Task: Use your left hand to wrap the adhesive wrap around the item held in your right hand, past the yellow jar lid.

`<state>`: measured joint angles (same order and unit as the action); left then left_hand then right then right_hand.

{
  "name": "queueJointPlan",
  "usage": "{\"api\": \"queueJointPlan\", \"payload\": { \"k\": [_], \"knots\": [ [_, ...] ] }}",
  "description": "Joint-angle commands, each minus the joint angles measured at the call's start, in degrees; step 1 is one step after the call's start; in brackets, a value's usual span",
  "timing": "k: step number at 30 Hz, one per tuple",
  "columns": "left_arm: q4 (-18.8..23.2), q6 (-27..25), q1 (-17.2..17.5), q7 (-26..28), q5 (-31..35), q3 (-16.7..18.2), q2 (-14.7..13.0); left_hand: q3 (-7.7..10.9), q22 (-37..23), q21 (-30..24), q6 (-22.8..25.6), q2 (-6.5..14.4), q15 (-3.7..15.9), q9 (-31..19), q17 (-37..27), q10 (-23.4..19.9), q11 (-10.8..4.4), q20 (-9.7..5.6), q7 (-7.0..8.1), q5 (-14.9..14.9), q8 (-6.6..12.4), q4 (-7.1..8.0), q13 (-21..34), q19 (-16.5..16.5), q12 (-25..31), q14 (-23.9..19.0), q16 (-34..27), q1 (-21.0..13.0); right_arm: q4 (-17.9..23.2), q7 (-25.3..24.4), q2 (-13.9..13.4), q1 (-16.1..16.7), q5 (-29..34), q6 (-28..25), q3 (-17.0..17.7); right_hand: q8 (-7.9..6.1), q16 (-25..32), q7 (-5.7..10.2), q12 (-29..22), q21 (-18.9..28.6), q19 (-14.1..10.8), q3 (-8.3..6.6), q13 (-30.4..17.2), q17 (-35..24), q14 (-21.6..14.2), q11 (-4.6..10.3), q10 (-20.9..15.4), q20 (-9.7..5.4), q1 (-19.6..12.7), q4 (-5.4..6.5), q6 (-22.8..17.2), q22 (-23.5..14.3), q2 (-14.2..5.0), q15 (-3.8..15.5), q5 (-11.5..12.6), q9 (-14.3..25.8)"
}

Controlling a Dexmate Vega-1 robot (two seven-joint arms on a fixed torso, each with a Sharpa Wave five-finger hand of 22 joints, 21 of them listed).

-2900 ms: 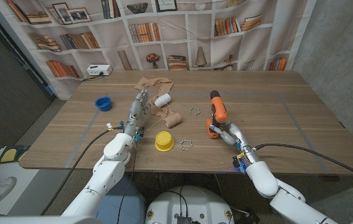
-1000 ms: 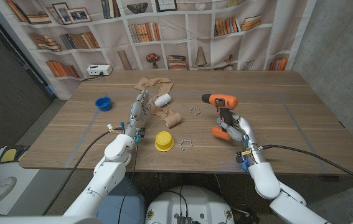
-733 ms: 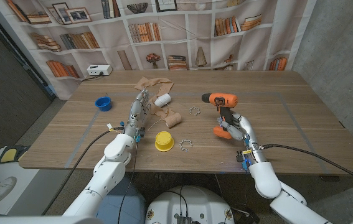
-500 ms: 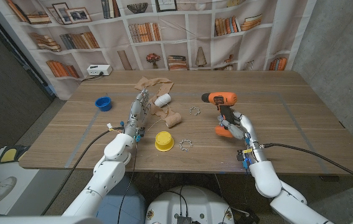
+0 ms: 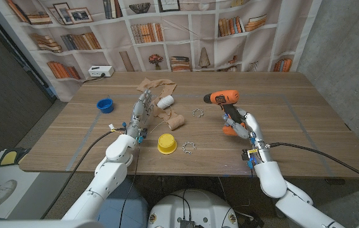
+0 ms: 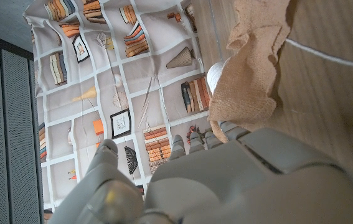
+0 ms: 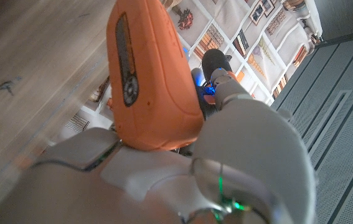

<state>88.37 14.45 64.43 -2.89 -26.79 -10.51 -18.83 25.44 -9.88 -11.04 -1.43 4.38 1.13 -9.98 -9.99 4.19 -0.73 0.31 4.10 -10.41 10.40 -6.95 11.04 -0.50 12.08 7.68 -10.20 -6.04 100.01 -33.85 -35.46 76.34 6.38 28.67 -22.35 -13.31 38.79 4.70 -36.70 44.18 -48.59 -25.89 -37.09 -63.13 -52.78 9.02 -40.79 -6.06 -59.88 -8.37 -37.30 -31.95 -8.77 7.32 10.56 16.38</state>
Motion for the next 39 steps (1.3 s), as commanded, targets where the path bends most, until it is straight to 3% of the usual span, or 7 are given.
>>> {"api": "queueJointPlan", "payload": {
  "k": [1, 16, 25, 39],
  "knots": [
    [-0.65, -0.29, -0.93, -0.29, 0.18, -0.02, 0.13, 0.41, -0.16, -0.03, 0.37, -0.08, -0.25, -0.12, -0.17, -0.12, 0.13, 0.11, 0.06, 0.15, 0.13, 0.11, 0.12, 0.47, 0.17, 0.29, -0.28, 0.27, 1.49, -4.54, -1.41, -0.77, 6.6, -1.25, 0.61, 0.14, 0.47, 1.62, 0.23, 1.25, -0.61, -7.34, -0.43, -0.81, -0.85, -0.69, -0.28, -6.35, -2.37, 6.51, -2.62, -0.96, -2.42, 5.79, -0.29, 0.34],
    [0.81, -0.98, -1.38, -0.05, 0.73, 0.2, -0.37, 0.44, -0.16, -0.04, 0.46, -0.03, -0.3, -0.12, -0.17, -0.14, 0.16, 0.14, 0.04, 0.14, 0.16, 0.12, 0.12, 0.45, 0.17, 0.3, -0.27, 0.28, 2.48, -6.65, -4.03, -2.58, 10.26, -3.76, 0.21, 0.55, -0.25, 1.52, 0.09, 2.88, 0.7, -7.27, -1.23, -0.8, -0.54, -0.41, -0.24, -6.29, -2.69, 6.28, -2.82, -1.88, -2.47, 5.75, -0.34, 0.77],
    [4.3, -2.34, -0.74, 0.88, 1.07, 0.49, -1.63, 0.47, -0.16, -0.04, 0.43, 0.03, -0.32, -0.12, -0.18, -0.22, 0.29, 0.07, -0.02, 0.14, 0.14, 0.17, 0.12, 0.46, 0.19, 0.29, -0.28, 0.32, 4.34, -5.05, -7.92, -3.65, 11.45, -5.84, 1.16, 0.66, -0.66, 1.57, 0.17, 3.74, 1.12, -7.2, -1.31, -0.68, -0.41, -0.44, -0.31, -6.29, -2.7, 6.33, -2.97, -2.28, -2.48, 5.75, -0.36, 1.02],
    [7.26, -3.68, -0.07, 1.8, 1.32, 0.6, -3.25, 0.51, -0.16, -0.06, 0.46, 0.12, -0.51, -0.12, -0.19, -0.27, 0.37, 0.16, -0.18, 0.14, 0.14, 0.22, 0.13, 0.44, 0.2, 0.3, -0.28, 0.37, 5.37, -4.18, -10.41, -5.19, 12.88, -7.86, 1.24, 0.75, -1.05, 1.47, 0.33, 5.18, 1.87, -7.15, -1.62, -0.86, -0.47, -0.42, -0.09, -6.27, -2.72, 6.4, -3.04, -2.85, -2.46, 5.74, -0.36, 1.72]
  ]
}}
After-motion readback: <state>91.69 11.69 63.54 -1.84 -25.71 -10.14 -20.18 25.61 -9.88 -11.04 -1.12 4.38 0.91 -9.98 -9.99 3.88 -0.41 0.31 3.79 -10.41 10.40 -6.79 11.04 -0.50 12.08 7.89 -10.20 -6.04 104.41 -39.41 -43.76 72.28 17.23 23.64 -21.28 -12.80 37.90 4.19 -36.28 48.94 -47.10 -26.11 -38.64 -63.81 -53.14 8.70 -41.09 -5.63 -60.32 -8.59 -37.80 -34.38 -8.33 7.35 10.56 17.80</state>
